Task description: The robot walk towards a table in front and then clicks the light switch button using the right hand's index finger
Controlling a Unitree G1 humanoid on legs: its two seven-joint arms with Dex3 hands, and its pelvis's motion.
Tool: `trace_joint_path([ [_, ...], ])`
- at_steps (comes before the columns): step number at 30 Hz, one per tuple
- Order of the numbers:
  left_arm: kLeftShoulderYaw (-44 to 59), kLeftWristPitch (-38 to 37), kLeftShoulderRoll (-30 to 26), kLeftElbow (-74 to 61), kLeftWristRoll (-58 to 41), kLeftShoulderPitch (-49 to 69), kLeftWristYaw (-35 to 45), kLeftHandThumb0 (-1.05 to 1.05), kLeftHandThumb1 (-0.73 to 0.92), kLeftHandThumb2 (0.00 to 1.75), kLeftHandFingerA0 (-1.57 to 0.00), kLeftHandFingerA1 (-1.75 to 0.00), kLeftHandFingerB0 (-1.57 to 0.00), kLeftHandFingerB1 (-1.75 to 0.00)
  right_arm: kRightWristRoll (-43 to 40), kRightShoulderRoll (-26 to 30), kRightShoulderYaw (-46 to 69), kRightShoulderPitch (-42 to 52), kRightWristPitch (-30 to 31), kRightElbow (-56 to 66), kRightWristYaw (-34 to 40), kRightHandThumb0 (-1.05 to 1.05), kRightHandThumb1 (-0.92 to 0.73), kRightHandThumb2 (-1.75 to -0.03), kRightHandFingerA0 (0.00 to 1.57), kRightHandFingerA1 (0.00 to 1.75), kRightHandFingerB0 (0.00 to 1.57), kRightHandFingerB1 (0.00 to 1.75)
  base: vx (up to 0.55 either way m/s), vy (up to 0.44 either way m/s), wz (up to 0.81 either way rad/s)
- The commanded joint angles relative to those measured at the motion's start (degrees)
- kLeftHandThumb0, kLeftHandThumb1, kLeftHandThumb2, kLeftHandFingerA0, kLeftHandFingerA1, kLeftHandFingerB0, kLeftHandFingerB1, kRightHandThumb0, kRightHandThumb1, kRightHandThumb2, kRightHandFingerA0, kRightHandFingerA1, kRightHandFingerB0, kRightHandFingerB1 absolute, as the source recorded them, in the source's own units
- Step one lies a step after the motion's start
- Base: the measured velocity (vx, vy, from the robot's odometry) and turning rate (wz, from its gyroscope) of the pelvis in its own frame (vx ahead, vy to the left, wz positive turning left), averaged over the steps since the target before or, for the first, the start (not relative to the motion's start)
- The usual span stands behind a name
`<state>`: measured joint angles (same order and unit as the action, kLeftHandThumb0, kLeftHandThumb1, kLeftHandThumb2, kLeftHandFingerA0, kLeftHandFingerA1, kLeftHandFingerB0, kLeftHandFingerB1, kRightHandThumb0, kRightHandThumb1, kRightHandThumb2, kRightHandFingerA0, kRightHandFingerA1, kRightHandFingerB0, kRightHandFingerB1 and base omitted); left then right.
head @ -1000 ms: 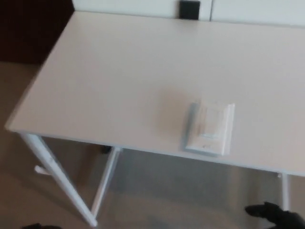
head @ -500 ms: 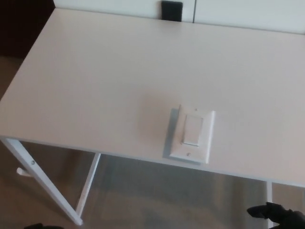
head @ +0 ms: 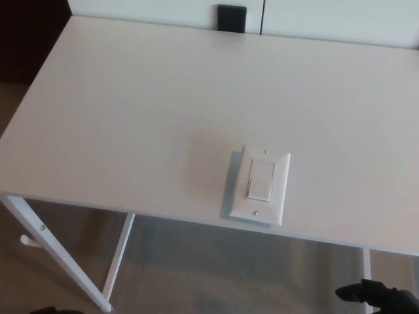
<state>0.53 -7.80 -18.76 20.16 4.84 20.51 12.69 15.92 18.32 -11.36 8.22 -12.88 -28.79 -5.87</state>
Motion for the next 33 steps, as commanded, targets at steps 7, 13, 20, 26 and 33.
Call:
trace_joint_path([
  [7,0.3,-0.5,-1.2,0.3,0.8,0.0,0.0,-0.30,0.47,0.55,-0.66,-0.42,-0.57,-0.38,-4.8,2.8,-3.7,5.6,6.5,17.4,-13.6,-0.44,-0.67,-0.59,0.63,0.54,0.47,0.44,0.00,0.000,0.00],
  [13,0.4,0.5,-1.5,0.1,1.1,-0.4,0.1,-0.30,0.47,0.55,-0.66,-0.43,-0.57,-0.38,-15.5,4.4,-4.5,11.4,9.7,32.1,-22.5,-0.48,-0.65,-0.59,0.59,0.54,0.48,0.45,0.00,0.000,0.00],
  [20,0.5,-0.1,-1.3,0.6,0.7,-0.1,0.4,-0.31,0.48,0.55,-0.64,-0.42,-0.57,-0.38,-22.4,8.2,-4.1,19.2,12.8,52.8,-25.8,-0.50,-0.66,-0.60,0.63,0.51,0.51,0.44,0.00,0.000,0.00],
  [26,0.5,0.1,-1.4,1.0,1.0,-0.9,0.1,-0.32,0.47,0.55,-0.64,-0.42,-0.57,-0.38,-23.9,12.5,-1.8,23.9,10.2,68.9,-26.0,-0.57,-0.68,-0.60,0.67,0.58,0.52,0.47,0.00,0.000,0.00],
  [33,0.9,0.8,-1.1,0.9,0.6,-1.8,-0.1,-0.32,0.46,0.54,-0.65,-0.43,-0.57,-0.38,-25.7,6.9,10.0,24.4,4.3,84.1,-17.2,-0.44,-0.69,-0.60,0.63,0.54,0.53,0.50,0.00,0.000,0.00],
])
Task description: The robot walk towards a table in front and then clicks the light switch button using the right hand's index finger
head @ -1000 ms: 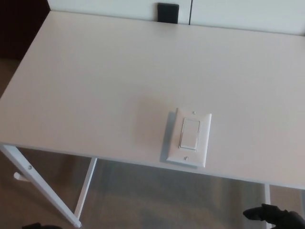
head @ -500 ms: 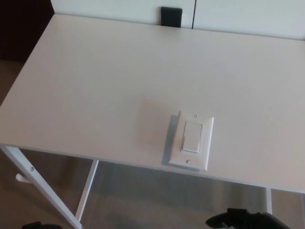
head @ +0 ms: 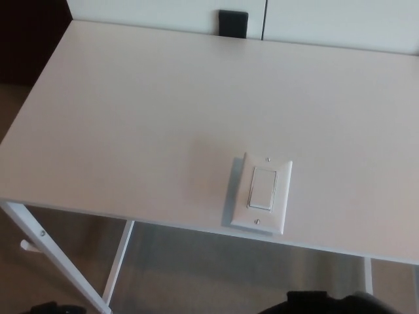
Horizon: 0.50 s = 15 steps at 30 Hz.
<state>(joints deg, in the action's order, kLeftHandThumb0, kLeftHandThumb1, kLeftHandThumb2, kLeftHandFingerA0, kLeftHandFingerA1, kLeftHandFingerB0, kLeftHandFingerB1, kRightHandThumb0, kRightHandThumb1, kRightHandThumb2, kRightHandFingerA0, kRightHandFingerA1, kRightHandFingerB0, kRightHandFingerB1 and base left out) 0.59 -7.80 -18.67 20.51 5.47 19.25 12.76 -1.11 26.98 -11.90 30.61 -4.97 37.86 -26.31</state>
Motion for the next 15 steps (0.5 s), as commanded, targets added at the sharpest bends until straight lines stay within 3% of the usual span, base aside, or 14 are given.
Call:
trace_joint_path([
  [1,0.9,0.8,-1.1,0.7,-0.3,-0.6,0.1,-0.31,0.46,0.54,-0.65,-0.43,-0.57,-0.38,-5.2,-2.8,12.2,1.5,-3.7,18.9,4.8,-0.45,-0.68,-0.60,0.62,0.55,0.51,0.49,0.00,0.000,0.00],
  [2,0.9,0.8,-1.1,0.7,-0.4,-0.6,0.2,-0.32,0.46,0.54,-0.65,-0.43,-0.57,-0.38,-1.3,-4.2,13.2,0.9,-4.0,20.2,6.5,-0.43,-0.51,-0.94,0.60,0.70,0.42,0.60,0.00,0.000,0.00],
  [3,0.9,0.8,-1.1,0.5,-0.2,-0.5,0.1,-0.32,0.46,0.54,-0.65,-0.43,-0.57,-0.38,1.7,-5.5,13.8,0.4,-4.2,20.9,7.8,-0.43,-0.51,-0.94,0.60,0.70,0.42,0.60,0.00,0.000,0.00],
  [4,1.1,-0.2,-0.9,1.6,-0.7,-0.8,0.3,-0.31,0.45,0.54,-0.65,-0.43,-0.58,-0.39,12.5,-8.9,14.3,-1.8,-6.2,21.3,12.0,-0.47,-0.52,-0.94,0.60,0.68,0.42,0.59,0.00,0.000,0.00],
  [5,1.0,-0.4,-1.0,1.6,-0.4,-0.8,0.2,-0.32,0.46,0.54,-0.65,-0.43,-0.58,-0.38,16.6,-10.8,14.3,-3.6,-9.6,19.2,14.6,-0.42,-0.50,-0.93,0.54,0.67,0.39,0.59,0.00,0.000,0.00],
  [6,0.8,-0.3,-1.0,1.3,-0.2,-0.5,0.3,-0.32,0.46,0.54,-0.64,-0.43,-0.57,-0.38,19.9,-12.1,14.4,-4.8,-11.7,17.5,16.4,-0.44,-0.69,-0.59,0.50,0.51,0.46,0.47,0.00,0.000,0.00],
  [7,0.7,-0.2,-1.1,1.1,0.0,-0.4,0.3,-0.34,0.46,0.54,-0.65,-0.43,-0.57,-0.38,23.0,-12.7,14.2,-5.9,-11.9,16.6,17.6,-0.51,-0.53,-0.90,0.38,0.58,0.34,0.55,0.00,0.000,0.00],
  [8,0.6,0.0,-1.3,0.9,0.3,-0.4,0.1,-0.34,0.46,0.54,-0.65,-0.43,-0.57,-0.38,26.4,-13.3,13.9,-7.2,-11.8,15.7,18.7,-0.51,-0.53,-0.90,0.38,0.58,0.34,0.55,0.00,0.000,0.00],
  [9,0.5,0.0,-1.3,1.0,0.6,-0.5,0.0,-0.33,0.46,0.55,-0.65,-0.43,-0.57,-0.38,29.5,-13.6,14.0,-8.7,-12.7,14.2,20.3,-0.46,-0.67,-0.60,0.39,0.46,0.42,0.45,0.00,0.000,0.00],
  [15,0.6,0.5,-1.7,0.0,0.4,-0.5,0.6,-0.32,0.47,0.54,-0.64,-0.43,-0.57,-0.38,40.3,-12.1,11.9,-15.9,-10.7,7.8,23.5,-0.52,-0.68,-0.60,0.26,0.42,0.31,0.36,0.00,0.000,0.00],
])
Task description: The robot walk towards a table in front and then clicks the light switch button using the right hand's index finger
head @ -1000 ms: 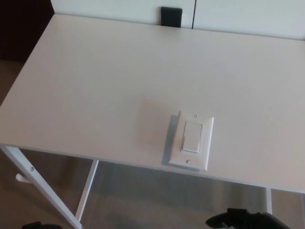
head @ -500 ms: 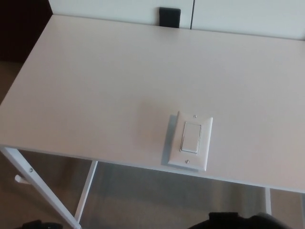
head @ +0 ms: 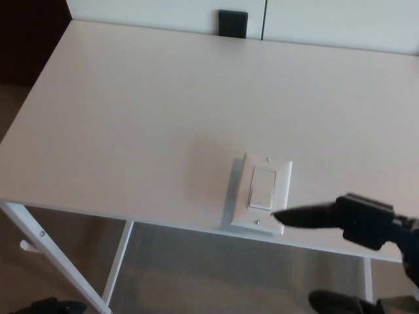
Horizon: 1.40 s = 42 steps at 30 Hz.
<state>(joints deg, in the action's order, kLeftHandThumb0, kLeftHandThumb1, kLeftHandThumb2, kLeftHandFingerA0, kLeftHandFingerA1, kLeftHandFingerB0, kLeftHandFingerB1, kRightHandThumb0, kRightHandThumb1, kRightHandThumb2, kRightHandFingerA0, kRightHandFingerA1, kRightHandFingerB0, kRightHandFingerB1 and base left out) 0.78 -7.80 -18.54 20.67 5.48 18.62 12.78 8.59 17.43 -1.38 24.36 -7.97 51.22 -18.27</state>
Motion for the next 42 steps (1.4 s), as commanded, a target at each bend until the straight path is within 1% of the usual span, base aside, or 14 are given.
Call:
trace_joint_path([
  [1,0.4,0.4,-1.9,-0.2,0.4,0.2,0.6,-0.32,0.46,0.54,-0.64,-0.43,-0.56,-0.38,31.6,-2.1,1.1,-10.4,-7.0,-6.4,15.6,-0.53,-0.66,-0.60,0.25,0.43,0.31,0.36,0.00,0.000,0.00],
  [8,-0.3,-0.5,-2.4,0.1,1.6,-0.1,0.4,-0.34,0.47,0.55,-0.64,-0.42,-0.56,-0.38,37.0,-1.1,-1.4,-14.5,-2.7,-12.6,17.5,-0.56,-0.65,-0.59,0.26,0.43,0.35,0.39,0.00,0.000,0.00],
  [9,-0.3,-0.1,-2.3,0.1,1.7,-0.2,0.2,-0.34,0.47,0.55,-0.64,-0.42,-0.56,-0.38,37.1,-1.9,-1.8,-14.4,-2.0,-13.3,18.6,-0.61,-0.51,-0.84,0.19,0.51,0.27,0.50,0.00,0.000,0.00],
  [28,-2.2,-1.2,-2.1,1.4,3.0,-0.5,0.2,-0.36,0.47,0.55,-0.66,-0.43,-0.56,-0.38,50.6,1.8,-6.7,-18.6,5.3,-24.1,17.2,-0.64,-0.50,-0.86,0.02,0.39,0.20,0.47,0.00,0.000,0.00],
  [31,-2.6,-1.3,-2.8,1.5,3.7,-1.4,0.1,-0.37,0.48,0.55,-0.65,-0.42,-0.55,-0.38,51.8,1.1,-7.8,-19.6,6.8,-25.7,16.9,-0.63,-0.48,-0.82,0.03,0.35,0.21,0.46,0.00,0.000,0.00],
  [32,-2.5,-1.2,-2.6,1.9,3.4,-1.6,-0.1,-0.36,0.47,0.55,-0.66,-0.42,-0.57,-0.38,51.8,0.8,-8.5,-19.9,7.2,-26.8,16.7,-0.59,-0.61,-0.61,0.07,0.26,0.27,0.35,0.00,0.000,0.00],
  [33,-2.5,-1.1,-2.5,2.1,3.1,-1.3,0.0,-0.35,0.47,0.55,-0.64,-0.42,-0.56,-0.38,51.8,0.5,-9.0,-19.4,7.6,-27.1,16.5,-0.65,-0.48,-0.84,0.02,0.30,0.20,0.47,0.00,0.000,0.00],
  [34,-2.6,-1.2,-2.4,2.3,3.0,-1.1,0.1,-0.35,0.48,0.55,-0.64,-0.42,-0.56,-0.38,51.8,0.3,-9.3,-19.1,7.7,-27.5,16.7,-0.60,-0.62,-0.61,0.07,0.26,0.28,0.35,0.00,0.000,0.00],
  [36,-3.1,-1.3,-2.5,2.4,3.5,-1.3,0.1,-0.37,0.48,0.55,-0.65,-0.42,-0.56,-0.38,51.7,-0.2,-9.7,-19.1,8.3,-28.8,17.7,-0.61,-0.61,-0.60,0.07,0.26,0.27,0.35,0.00,0.000,0.00],
  [37,-3.3,-1.0,-2.7,2.0,3.7,-1.3,0.1,-0.38,0.47,0.55,-0.65,-0.42,-0.56,-0.38,51.5,-0.9,-10.0,-19.1,9.2,-29.4,17.4,-0.61,-0.62,-0.61,0.06,0.25,0.25,0.34,0.00,0.000,0.00],
  [38,-3.3,-0.8,-2.7,1.9,3.7,-1.3,0.0,-0.38,0.47,0.55,-0.65,-0.42,-0.56,-0.38,51.8,-1.2,-10.3,-19.1,9.9,-29.7,17.0,-0.67,-0.49,-0.82,0.02,0.28,0.17,0.45,0.00,0.000,0.00],
  [39,-3.4,-0.7,-2.7,2.0,3.8,-1.3,0.0,-0.38,0.47,0.55,-0.65,-0.42,-0.56,-0.38,52.3,-1.3,-10.6,-19.1,10.4,-30.0,16.8,-0.67,-0.49,-0.82,0.02,0.28,0.17,0.45,0.00,0.000,0.00],
  [40,-3.3,-0.6,-2.9,2.1,3.6,-1.2,0.1,-0.38,0.47,0.55,-0.65,-0.42,-0.56,-0.38,52.8,-1.8,-11.1,-18.7,11.2,-30.2,16.7,-0.62,-0.62,-0.62,0.04,0.23,0.23,0.34,0.00,0.000,0.00],
  [42,-3.5,-0.8,-3.0,1.9,3.8,-0.5,0.0,-0.37,0.48,0.55,-0.65,-0.42,-0.55,-0.37,52.5,-2.5,-12.1,-17.6,11.5,-30.8,16.6,-0.67,-0.47,-0.82,0.01,0.26,0.18,0.45,0.00,0.000,0.00],
])
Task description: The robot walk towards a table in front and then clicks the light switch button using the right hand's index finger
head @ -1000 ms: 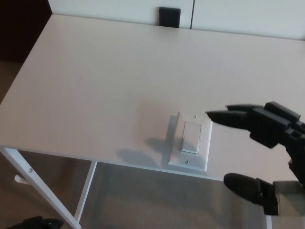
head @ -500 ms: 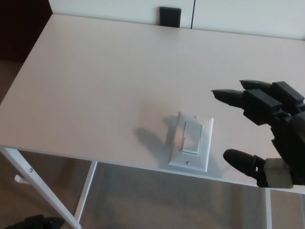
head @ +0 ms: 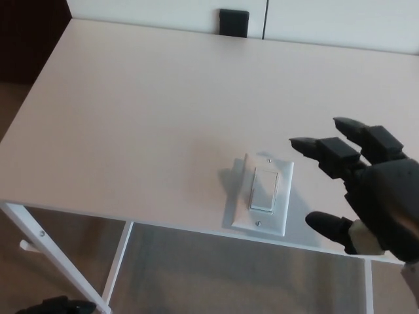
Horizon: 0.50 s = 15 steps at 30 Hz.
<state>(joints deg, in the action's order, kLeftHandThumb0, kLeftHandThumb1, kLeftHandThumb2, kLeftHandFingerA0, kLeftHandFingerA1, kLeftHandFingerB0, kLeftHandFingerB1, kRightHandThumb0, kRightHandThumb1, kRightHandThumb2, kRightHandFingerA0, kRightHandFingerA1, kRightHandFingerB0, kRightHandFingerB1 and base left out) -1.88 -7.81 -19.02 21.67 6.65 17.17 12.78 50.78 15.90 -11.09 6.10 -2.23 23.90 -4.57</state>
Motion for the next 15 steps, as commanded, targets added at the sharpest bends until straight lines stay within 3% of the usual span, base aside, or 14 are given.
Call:
trace_joint_path([
  [1,-1.0,-0.8,-2.6,0.9,2.7,0.9,-0.1,-0.37,0.48,0.55,-0.65,-0.42,-0.55,-0.37,10.2,-1.1,-2.6,0.5,5.9,-3.8,2.8,-0.67,-0.47,-0.82,0.01,0.26,0.18,0.45,0.00,0.000,0.00],
  [3,-1.1,-1.0,-2.6,1.1,2.4,0.5,-0.1,-0.37,0.48,0.55,-0.65,-0.42,-0.55,-0.37,9.7,-1.1,-3.1,0.2,5.8,-4.5,3.0,-0.69,-0.47,-0.82,0.01,0.25,0.19,0.46,0.00,0.000,0.00],
  [4,-1.3,-1.2,-2.7,1.2,2.3,0.1,0.0,-0.37,0.48,0.55,-0.65,-0.42,-0.55,-0.37,9.9,-1.1,-3.5,-0.4,5.8,-5.2,3.2,-0.65,-0.59,-0.59,0.04,0.25,0.26,0.34,0.00,0.000,0.00],
  [5,-1.3,-1.2,-2.8,1.2,2.2,0.1,-0.1,-0.37,0.48,0.55,-0.65,-0.42,-0.55,-0.37,10.0,-1.0,-3.7,-0.6,5.9,-5.4,3.3,-0.65,-0.59,-0.59,0.04,0.25,0.26,0.34,0.00,0.000,0.00],
  [6,-1.4,-1.7,-2.9,1.3,2.3,0.3,-0.1,-0.38,0.47,0.55,-0.65,-0.42,-0.55,-0.37,10.3,-1.0,-4.0,-0.5,6.1,-5.4,3.0,-0.74,-0.49,-0.85,0.02,0.27,0.19,0.46,0.00,0.000,0.00],
  [15,-1.7,-0.6,-3.2,0.2,3.0,0.8,-0.7,-0.39,0.47,0.55,-0.65,-0.41,-0.56,-0.37,12.6,-1.3,-7.3,-0.9,8.9,-5.1,-0.6,-0.74,-0.51,-0.90,0.00,0.25,0.14,0.41,0.00,0.000,0.00],
])
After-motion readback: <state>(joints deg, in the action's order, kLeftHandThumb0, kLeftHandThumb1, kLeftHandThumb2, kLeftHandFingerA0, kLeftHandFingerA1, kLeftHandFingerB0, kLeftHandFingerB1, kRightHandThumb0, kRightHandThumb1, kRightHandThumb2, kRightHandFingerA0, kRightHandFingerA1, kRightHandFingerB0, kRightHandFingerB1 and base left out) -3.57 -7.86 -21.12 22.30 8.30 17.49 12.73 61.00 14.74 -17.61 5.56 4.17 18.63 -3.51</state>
